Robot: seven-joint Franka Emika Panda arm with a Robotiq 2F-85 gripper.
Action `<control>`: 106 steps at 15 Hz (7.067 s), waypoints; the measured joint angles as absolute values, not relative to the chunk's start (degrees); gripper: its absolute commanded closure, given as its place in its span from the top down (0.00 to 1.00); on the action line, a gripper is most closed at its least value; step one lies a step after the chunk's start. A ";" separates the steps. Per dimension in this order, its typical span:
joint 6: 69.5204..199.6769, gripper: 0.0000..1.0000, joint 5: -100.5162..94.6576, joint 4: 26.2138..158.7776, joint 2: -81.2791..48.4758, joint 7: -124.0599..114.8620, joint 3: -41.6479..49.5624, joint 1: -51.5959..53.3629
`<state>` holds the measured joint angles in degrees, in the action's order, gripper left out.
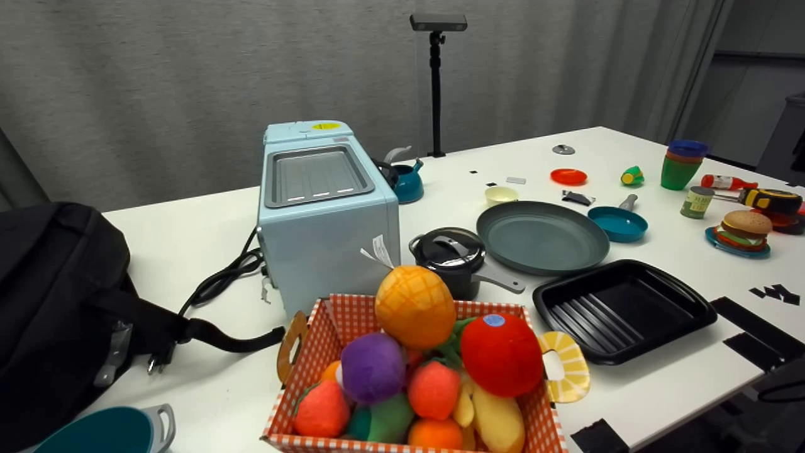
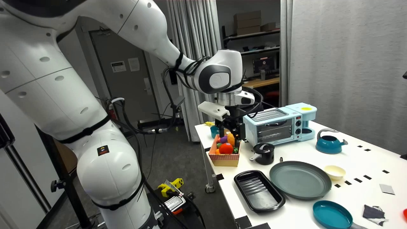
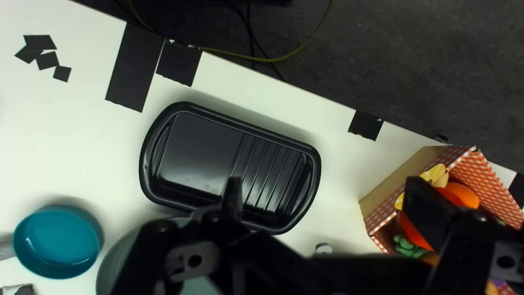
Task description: Move the black lid from the small pot to the pan
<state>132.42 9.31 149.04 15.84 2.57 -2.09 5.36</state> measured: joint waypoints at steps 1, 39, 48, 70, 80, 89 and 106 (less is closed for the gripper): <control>133.06 1.00 9.15 148.26 14.42 2.57 -2.45 5.36; 138.30 0.58 -1.84 79.88 -52.87 -3.85 -2.28 12.37; 138.21 0.00 -1.84 77.97 -53.18 -5.17 -2.03 13.00; 132.57 0.04 -1.83 66.63 -52.80 -13.39 2.92 9.25; 132.63 0.04 -1.80 70.15 -48.36 -13.40 4.34 4.19; 135.44 0.04 -1.80 85.37 -38.28 -13.22 6.74 -0.93; 151.04 0.04 -0.58 105.28 -34.33 -11.36 7.48 -3.93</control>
<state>151.04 -0.58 105.28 -34.33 -11.36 7.48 -3.93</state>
